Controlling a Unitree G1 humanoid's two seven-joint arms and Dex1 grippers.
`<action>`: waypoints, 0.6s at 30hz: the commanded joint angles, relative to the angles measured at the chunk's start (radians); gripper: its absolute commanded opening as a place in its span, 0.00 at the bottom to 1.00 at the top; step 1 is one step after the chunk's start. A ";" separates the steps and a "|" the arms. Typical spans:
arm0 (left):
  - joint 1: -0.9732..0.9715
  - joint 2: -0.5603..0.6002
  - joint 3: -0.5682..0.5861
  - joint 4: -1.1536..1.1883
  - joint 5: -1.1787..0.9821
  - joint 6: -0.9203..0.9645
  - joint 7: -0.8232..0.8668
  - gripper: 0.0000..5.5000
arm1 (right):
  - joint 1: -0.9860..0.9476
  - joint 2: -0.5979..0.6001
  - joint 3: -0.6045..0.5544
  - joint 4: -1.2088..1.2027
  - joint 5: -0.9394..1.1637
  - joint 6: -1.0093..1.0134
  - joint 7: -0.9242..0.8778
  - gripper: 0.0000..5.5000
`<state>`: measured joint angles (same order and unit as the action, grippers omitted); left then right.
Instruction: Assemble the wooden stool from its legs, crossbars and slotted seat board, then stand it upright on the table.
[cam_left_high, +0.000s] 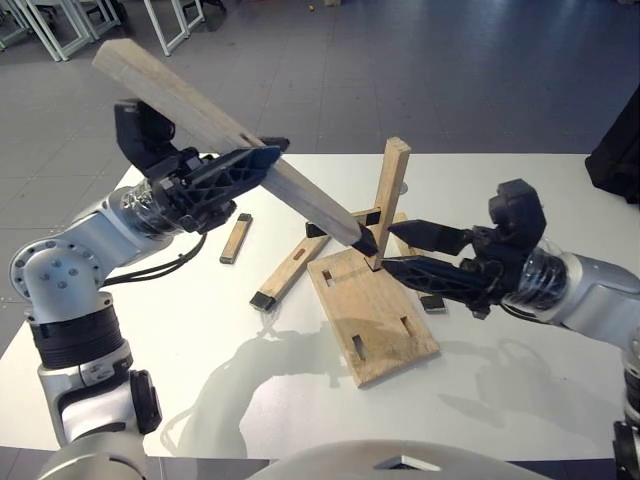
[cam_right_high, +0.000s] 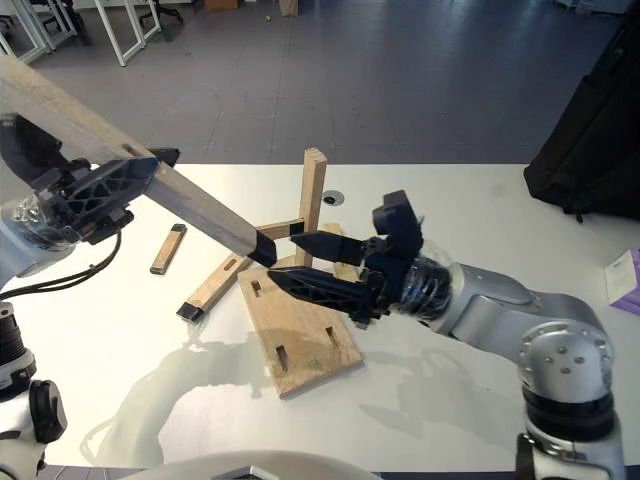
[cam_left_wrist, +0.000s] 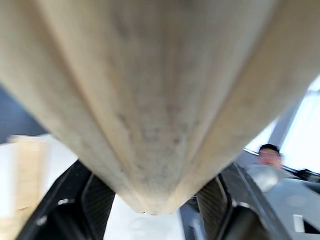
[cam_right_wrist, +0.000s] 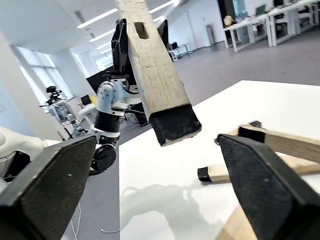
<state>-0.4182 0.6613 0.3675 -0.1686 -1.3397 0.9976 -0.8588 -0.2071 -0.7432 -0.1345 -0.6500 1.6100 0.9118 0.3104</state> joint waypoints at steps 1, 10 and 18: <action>0.129 0.079 -0.055 -0.108 0.185 -0.094 -0.097 0.37 | 0.188 -0.050 0.076 -0.084 -0.185 0.024 0.052 0.91; 0.099 0.005 -0.339 0.095 0.653 -0.428 -0.176 0.37 | 0.302 -0.028 0.533 -0.040 -0.842 -0.103 0.169 0.91; 0.087 -0.014 -0.377 0.250 0.729 -0.485 -0.273 0.37 | 0.323 -0.004 0.559 -0.030 -0.948 -0.120 0.223 0.91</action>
<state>-0.3212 0.6484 -0.0053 0.0510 -0.6288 0.5311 -1.1157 0.1115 -0.7465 0.4183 -0.6856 0.6837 0.7818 0.5216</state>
